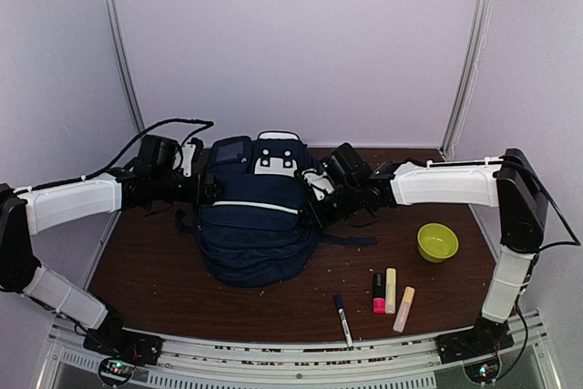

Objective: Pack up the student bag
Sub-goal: Grab the upper front pocket of the student bag.

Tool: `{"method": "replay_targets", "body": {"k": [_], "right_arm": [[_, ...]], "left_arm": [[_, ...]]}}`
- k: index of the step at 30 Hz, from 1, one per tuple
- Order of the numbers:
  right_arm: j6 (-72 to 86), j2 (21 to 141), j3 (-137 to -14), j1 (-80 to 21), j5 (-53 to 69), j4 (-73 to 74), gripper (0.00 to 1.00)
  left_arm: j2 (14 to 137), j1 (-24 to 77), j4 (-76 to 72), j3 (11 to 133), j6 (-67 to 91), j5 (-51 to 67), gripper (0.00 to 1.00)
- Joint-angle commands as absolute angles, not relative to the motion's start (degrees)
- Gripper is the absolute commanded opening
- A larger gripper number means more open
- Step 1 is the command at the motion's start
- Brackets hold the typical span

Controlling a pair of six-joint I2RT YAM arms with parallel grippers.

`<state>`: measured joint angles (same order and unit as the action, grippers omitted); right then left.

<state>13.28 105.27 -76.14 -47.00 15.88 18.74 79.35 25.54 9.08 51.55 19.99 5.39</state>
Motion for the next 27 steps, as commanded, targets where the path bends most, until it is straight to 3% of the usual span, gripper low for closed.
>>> {"method": "replay_targets", "body": {"k": [1,5,11,17,27], "right_arm": [[13.3,107.0,-79.4,-47.1,13.0,16.7,0.32],[14.0,107.8,-80.4,-47.2,12.3,16.7,0.32],[15.4,107.7,-81.4,-46.8,3.3,19.5,0.15],[11.1,107.5,-81.7,-46.8,10.7,19.6,0.03],[11.7,108.6,-83.5,-44.8,6.6,23.7,0.0]], "left_arm": [[80.1,25.6,6.8,50.0,19.9,6.5,0.9],[79.9,25.6,6.3,49.7,19.7,6.6,0.9],[79.6,25.6,6.3,49.5,19.3,6.6,0.9],[79.5,25.6,6.0,49.5,18.7,6.5,0.89],[76.5,25.6,5.1,47.9,17.5,6.4,0.89]]}}
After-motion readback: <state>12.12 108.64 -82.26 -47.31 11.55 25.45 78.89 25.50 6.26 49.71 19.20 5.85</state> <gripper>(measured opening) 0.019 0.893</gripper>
